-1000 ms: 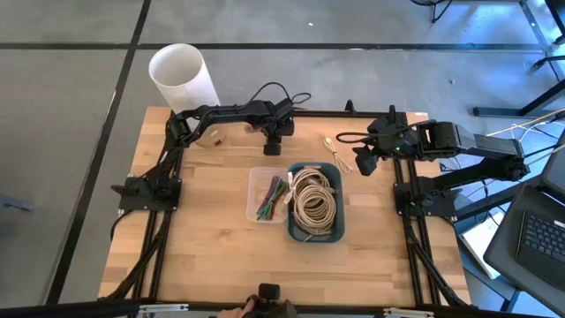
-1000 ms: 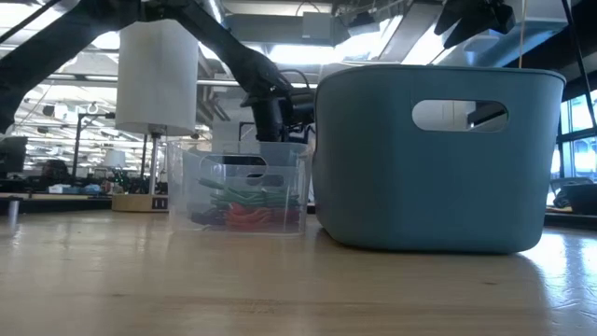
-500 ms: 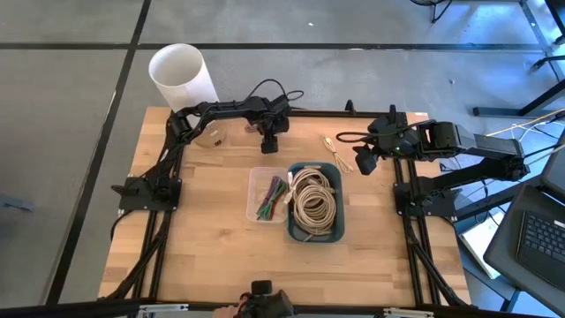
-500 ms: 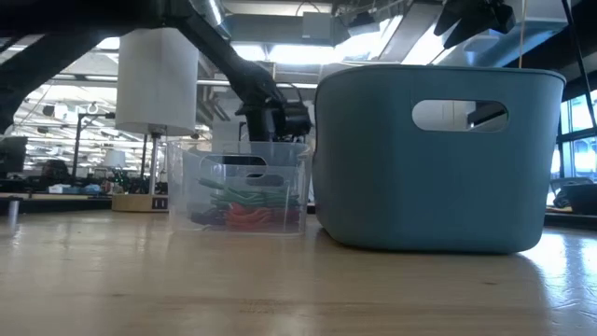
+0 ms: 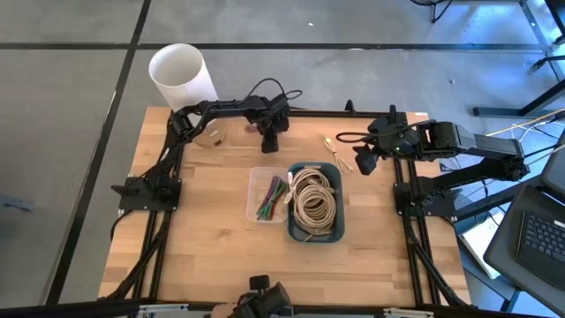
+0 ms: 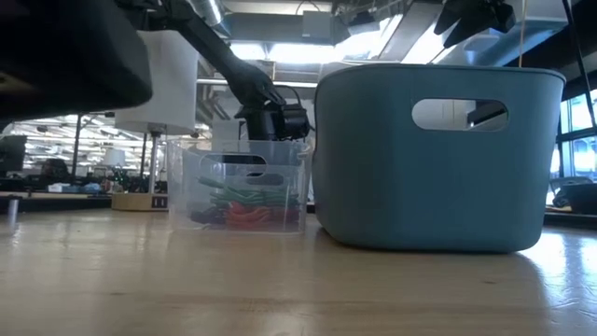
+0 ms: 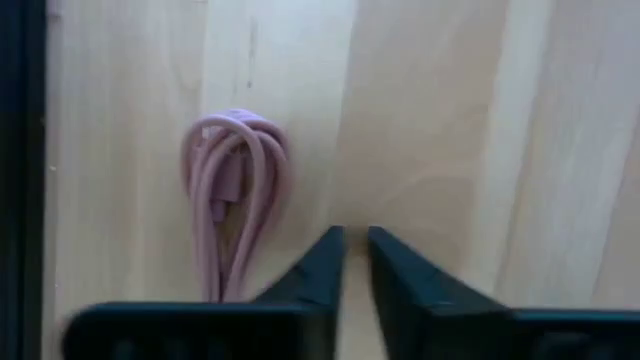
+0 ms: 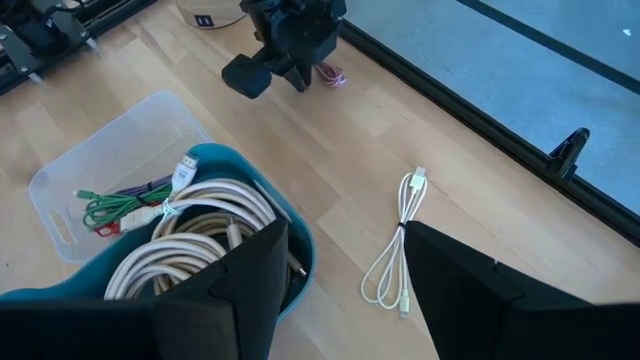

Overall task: Pick & Place USB Port
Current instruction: Put the pink charger cable into the white transparent bin

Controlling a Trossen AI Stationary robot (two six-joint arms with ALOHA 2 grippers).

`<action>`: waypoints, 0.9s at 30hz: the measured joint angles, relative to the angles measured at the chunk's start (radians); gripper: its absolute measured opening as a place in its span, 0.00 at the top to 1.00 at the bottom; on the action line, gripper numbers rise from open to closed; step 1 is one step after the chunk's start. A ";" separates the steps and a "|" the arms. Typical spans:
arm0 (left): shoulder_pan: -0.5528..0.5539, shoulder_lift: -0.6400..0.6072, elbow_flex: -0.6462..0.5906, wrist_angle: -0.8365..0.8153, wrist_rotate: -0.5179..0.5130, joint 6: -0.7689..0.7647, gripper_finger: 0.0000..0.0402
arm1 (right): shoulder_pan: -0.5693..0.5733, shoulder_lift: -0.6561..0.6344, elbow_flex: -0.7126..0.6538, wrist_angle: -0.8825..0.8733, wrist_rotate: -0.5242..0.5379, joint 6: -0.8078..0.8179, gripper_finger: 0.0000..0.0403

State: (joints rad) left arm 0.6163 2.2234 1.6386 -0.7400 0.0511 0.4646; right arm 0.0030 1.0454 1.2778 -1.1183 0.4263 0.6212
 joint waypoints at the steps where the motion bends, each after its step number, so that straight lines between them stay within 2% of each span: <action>1: 0.000 0.000 0.000 0.006 0.001 -0.012 0.94 | 0.000 0.000 0.000 0.000 0.000 0.000 0.49; 4: 0.001 0.001 0.000 0.013 -0.003 -0.037 0.99 | 0.000 0.000 0.000 0.000 0.000 0.000 0.49; 10: -0.008 0.002 -0.001 0.015 -0.005 -0.038 1.00 | 0.000 0.000 0.000 0.000 0.000 0.000 0.49; 14: -0.020 -0.011 -0.002 0.014 -0.005 0.086 1.00 | 0.000 0.000 0.000 0.000 0.000 0.004 0.49; 17: -0.027 -0.031 -0.007 0.006 0.007 0.234 1.00 | 0.000 0.000 0.000 0.000 0.000 0.004 0.49; 20: -0.041 -0.067 -0.008 0.018 -0.037 0.341 1.00 | 0.000 0.000 0.000 0.000 0.000 0.002 0.49; 24: -0.060 -0.085 -0.004 0.062 -0.175 0.318 1.00 | 0.000 0.000 0.000 0.000 0.003 -0.017 0.49; 27: -0.064 -0.083 0.004 0.058 -0.177 0.337 0.98 | 0.000 0.000 0.000 0.000 0.019 -0.027 0.49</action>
State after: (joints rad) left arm 0.5522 2.1403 1.6427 -0.6820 -0.1264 0.8012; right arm 0.0032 1.0454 1.2778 -1.1187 0.4451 0.5945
